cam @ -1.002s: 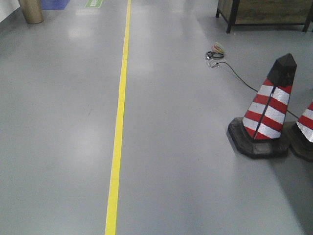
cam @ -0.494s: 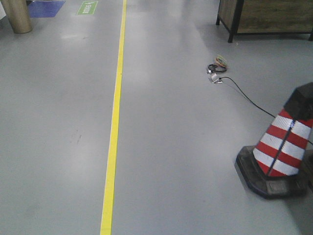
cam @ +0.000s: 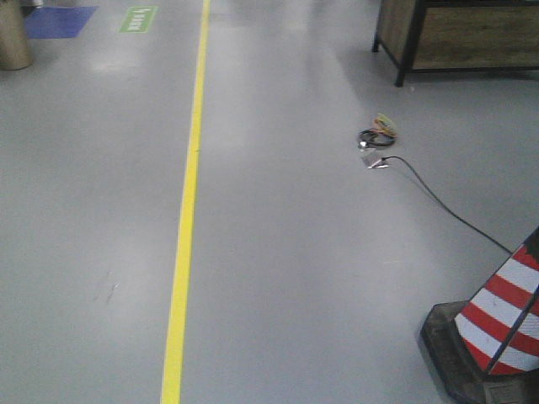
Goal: Move and align brake pads A on conveyor
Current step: 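Drive the base to the black conveyor holding both brake pads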
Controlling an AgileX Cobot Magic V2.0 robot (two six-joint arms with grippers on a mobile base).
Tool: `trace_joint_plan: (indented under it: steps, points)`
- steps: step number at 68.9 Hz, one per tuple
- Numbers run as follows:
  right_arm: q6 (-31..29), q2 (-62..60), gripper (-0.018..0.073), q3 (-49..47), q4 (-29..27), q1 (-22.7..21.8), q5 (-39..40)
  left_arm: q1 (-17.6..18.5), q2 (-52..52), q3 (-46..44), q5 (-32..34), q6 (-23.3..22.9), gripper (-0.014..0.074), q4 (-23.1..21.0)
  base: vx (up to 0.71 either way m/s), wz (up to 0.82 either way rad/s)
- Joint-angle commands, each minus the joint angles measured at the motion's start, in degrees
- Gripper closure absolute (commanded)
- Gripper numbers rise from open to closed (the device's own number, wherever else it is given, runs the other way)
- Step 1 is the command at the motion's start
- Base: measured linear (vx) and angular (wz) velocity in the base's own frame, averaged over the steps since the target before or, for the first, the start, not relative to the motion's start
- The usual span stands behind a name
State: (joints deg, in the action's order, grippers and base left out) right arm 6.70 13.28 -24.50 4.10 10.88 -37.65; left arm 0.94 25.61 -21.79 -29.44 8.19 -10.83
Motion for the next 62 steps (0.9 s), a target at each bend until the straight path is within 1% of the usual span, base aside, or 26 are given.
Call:
trace_joint_plan:
  steps: [1, 18, 62]
  points:
    - [-0.68, 0.65, 0.0571, -1.84, 0.56, -0.02, 5.52, 0.22, 0.25, -1.69, 4.86, -0.18, 0.0603, -0.94, 0.42, -0.30]
    - [-0.68, 0.78, 0.0571, -1.84, 0.61, -0.02, 5.52, 0.22, 0.25, -1.69, 4.86, -0.18, 0.0603, -0.94, 0.36, -0.53]
    - [-0.68, 0.78, 0.0571, -1.84, 0.61, -0.02, 5.46, 0.22, 0.25, -1.69, 4.86, -0.18, 0.0603, -0.94, 0.23, -0.87]
